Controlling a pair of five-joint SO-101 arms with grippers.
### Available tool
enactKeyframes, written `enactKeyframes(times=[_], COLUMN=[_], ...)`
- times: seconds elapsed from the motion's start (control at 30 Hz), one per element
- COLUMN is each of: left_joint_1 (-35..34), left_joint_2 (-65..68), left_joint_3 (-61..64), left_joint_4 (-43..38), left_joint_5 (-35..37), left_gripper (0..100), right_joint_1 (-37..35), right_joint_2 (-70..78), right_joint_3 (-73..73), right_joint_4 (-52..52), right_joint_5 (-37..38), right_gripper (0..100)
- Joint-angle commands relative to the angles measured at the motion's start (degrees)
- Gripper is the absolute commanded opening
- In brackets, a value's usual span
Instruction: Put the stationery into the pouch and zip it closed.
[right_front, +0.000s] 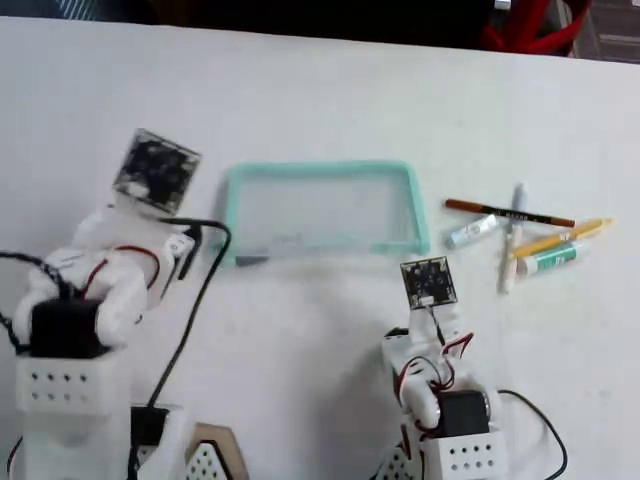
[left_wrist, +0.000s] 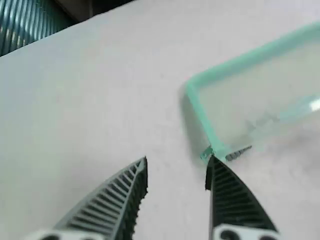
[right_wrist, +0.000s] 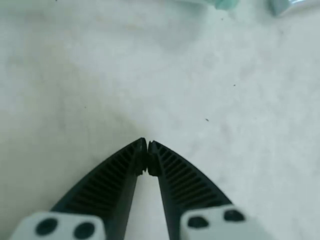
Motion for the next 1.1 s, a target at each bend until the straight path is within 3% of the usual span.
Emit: enactKeyframes(times=[0.0, 0.27, 0.53, 0.73, 0.93, 1.07], left_joint_1=[2.0, 2.1, -3.2, -3.3, -0.5, 0.0], left_joint_2=[3.3, 10.0, 26.8, 38.7, 41.4, 41.4], left_joint_3=[-2.9, -2.6, -2.6, -2.7, -2.6, 0.4], left_joint_4=[1.9, 1.2, -9.1, -14.3, -15.8, -21.1], left_joint_5=[-8.9, -18.9, -19.3, -19.5, -19.2, -19.1], left_gripper=[20, 20, 20, 20, 20, 20], right_joint_1=[0.1, 0.1, 0.1, 0.1, 0.1, 0.1], right_joint_2=[-0.2, -0.2, -0.2, -0.2, -0.2, -0.2], right_joint_3=[0.4, 0.4, 0.4, 0.4, 0.4, 0.4], right_joint_4=[0.5, 0.5, 0.5, 0.5, 0.5, 0.5], right_joint_5=[-0.1, -0.1, -0.1, -0.1, -0.1, -0.1], right_gripper=[1.8, 1.8, 1.8, 1.8, 1.8, 1.8])
